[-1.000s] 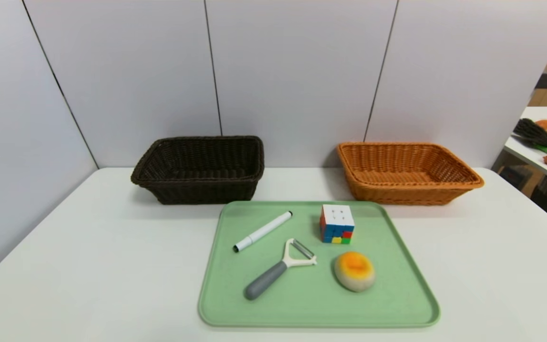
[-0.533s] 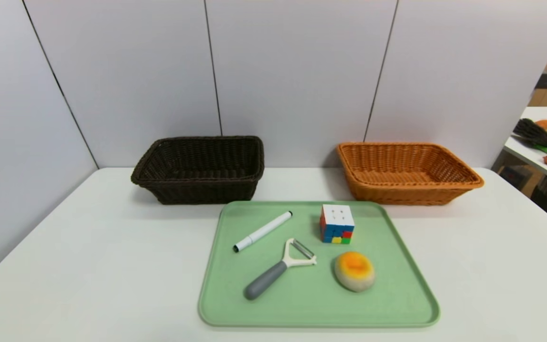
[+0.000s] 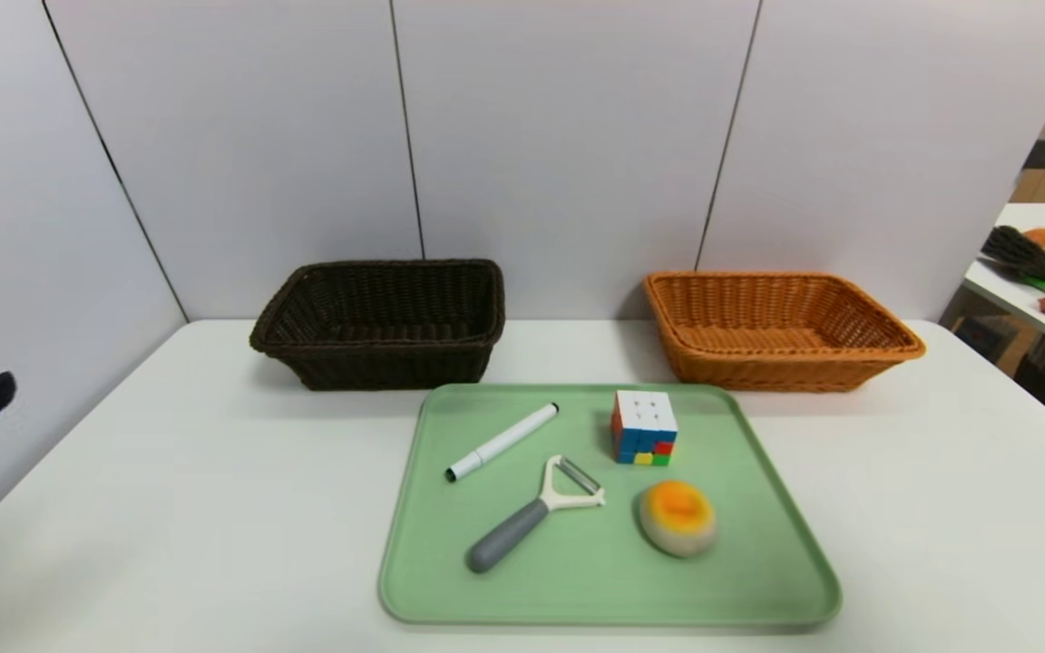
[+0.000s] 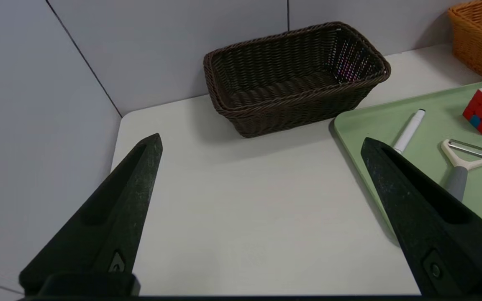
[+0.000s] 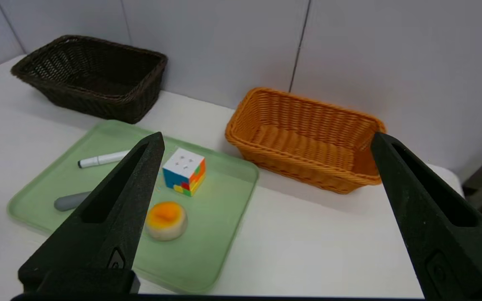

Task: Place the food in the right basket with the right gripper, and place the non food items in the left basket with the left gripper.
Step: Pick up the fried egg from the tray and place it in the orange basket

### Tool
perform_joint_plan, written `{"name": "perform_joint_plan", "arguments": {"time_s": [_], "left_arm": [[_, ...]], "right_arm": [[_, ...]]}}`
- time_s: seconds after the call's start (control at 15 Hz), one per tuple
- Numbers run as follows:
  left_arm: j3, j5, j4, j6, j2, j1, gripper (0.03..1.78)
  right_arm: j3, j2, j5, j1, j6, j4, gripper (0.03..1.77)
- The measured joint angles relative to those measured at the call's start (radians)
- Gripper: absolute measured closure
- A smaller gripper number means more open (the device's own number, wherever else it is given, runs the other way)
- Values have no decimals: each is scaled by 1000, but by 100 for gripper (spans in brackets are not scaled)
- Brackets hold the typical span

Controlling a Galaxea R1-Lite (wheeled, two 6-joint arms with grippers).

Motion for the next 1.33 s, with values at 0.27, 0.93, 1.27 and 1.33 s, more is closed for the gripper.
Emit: {"name": "perform_joint_plan", "arguments": {"time_s": [0.27,0.93,1.27,1.33], "left_arm": [[-44,45,3,0,193,-26,12],[-93,169,109,-33,418,-266,12],[-98,164,107,-86,439,-277,12],[-99,164,106,-86,441,-283,12]], "right_arm": [[20,183,-37,131,4,27,10],[-105,469,-303,502,201,319,10],[-266,630,-336,568,346,505,10],[-292,656,-337,570,363,539,10]]}}
